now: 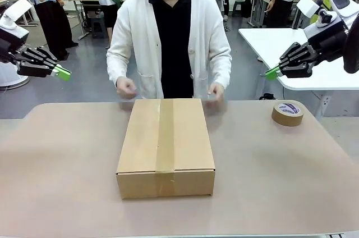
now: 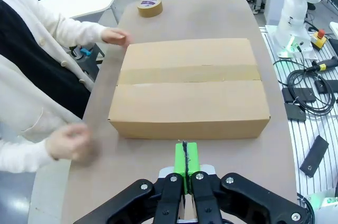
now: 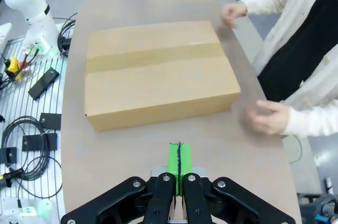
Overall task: Wrap the clocks to prevent damage.
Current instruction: After the human seals the box with tape, release both hands from the side flaps of the Package Box.
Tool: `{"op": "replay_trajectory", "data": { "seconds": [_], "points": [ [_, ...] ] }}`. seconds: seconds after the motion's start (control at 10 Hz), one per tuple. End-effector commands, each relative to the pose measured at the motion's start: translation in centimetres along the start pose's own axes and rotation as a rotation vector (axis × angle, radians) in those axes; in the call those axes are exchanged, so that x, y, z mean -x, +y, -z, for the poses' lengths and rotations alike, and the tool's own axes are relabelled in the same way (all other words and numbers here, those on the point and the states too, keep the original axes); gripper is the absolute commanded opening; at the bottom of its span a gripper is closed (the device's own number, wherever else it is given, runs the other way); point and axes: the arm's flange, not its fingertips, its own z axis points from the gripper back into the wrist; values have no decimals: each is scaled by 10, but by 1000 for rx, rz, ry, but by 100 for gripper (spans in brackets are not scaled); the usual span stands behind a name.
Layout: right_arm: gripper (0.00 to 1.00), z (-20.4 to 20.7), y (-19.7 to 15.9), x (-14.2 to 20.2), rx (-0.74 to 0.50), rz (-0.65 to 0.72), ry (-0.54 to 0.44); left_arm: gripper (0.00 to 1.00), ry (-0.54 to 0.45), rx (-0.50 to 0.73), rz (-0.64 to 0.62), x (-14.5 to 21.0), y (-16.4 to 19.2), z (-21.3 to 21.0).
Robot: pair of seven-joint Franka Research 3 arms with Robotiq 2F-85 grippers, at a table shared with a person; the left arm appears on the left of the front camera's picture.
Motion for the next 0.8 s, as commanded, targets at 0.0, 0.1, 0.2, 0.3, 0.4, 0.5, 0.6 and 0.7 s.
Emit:
{"op": "replay_trajectory", "data": {
  "seconds": [0.0, 0.1, 0.2, 0.3, 0.4, 0.5, 0.6, 0.7],
  "points": [
    [1, 1, 0, -2, 6, 4, 2, 1, 6, -2, 0, -3, 2, 0],
    [1, 1, 0, -2, 6, 4, 2, 1, 6, -2, 0, -3, 2, 0],
    [1, 1, 0, -2, 6, 4, 2, 1, 6, -2, 0, -3, 2, 0],
    [1, 1, 0, -2, 6, 4, 2, 1, 6, -2, 0, -3, 2, 0],
    [1, 1, 0, -2, 6, 4, 2, 1, 6, -2, 0, -3, 2, 0],
    [1, 1, 0, -2, 6, 4, 2, 1, 6, -2, 0, -3, 2, 0],
    [1, 0, 0, 0, 0, 0, 0, 12, 0, 0, 0, 0, 0, 0],
    [61, 0, 5, 0, -16, -27, 6, 61, -12, -24, -6, 3, -9, -1]
  ]
}}
